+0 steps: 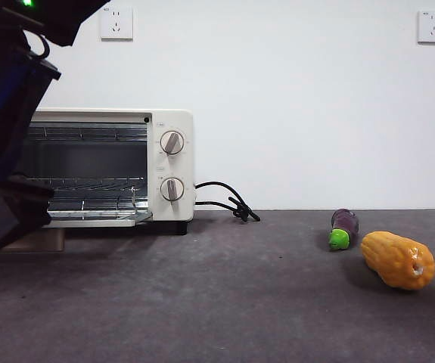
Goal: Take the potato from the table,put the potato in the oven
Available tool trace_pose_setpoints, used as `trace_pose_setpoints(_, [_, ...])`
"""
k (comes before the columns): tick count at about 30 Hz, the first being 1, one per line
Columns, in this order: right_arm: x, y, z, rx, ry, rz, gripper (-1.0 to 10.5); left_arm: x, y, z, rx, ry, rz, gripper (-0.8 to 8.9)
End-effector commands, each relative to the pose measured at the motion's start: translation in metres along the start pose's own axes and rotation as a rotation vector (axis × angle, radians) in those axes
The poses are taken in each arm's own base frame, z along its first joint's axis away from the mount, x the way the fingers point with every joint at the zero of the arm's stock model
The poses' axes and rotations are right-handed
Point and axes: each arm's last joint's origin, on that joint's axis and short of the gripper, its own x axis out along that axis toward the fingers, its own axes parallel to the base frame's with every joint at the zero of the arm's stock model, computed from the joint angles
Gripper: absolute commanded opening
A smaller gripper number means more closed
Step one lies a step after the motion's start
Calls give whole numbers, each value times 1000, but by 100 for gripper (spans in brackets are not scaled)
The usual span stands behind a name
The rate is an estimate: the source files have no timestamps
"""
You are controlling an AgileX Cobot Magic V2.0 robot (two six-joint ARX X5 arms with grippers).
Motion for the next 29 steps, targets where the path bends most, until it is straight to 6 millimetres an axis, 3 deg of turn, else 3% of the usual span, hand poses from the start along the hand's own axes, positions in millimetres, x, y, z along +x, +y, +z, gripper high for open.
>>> trace_pose_setpoints(1, [15, -1, -10, 6, 50, -5, 612, -1, 0, -1, 11, -6, -2, -5])
trace_pose_setpoints(5, [15, 0, -11, 7, 64, -3, 171, -1, 1, -1, 11, -6, -3, -5])
trace_pose_setpoints(7, [15, 0, -12, 8, 70, -4, 25, -1, 1, -1, 11, -6, -5, -5])
trace_pose_setpoints(14, [7, -1, -9, 81, 66, -7, 28, -1, 1, -1, 12, -7, -6, -5])
trace_pose_setpoints(24, [-54, 8, 14, 80, -15, 5, 29, -1, 1, -1, 13, -7, -7, -5])
trace_pose_setpoints(29, [-81, 6, 28, 23, -135, -133, 29, -1, 1, -1, 16, -6, -6, -5])
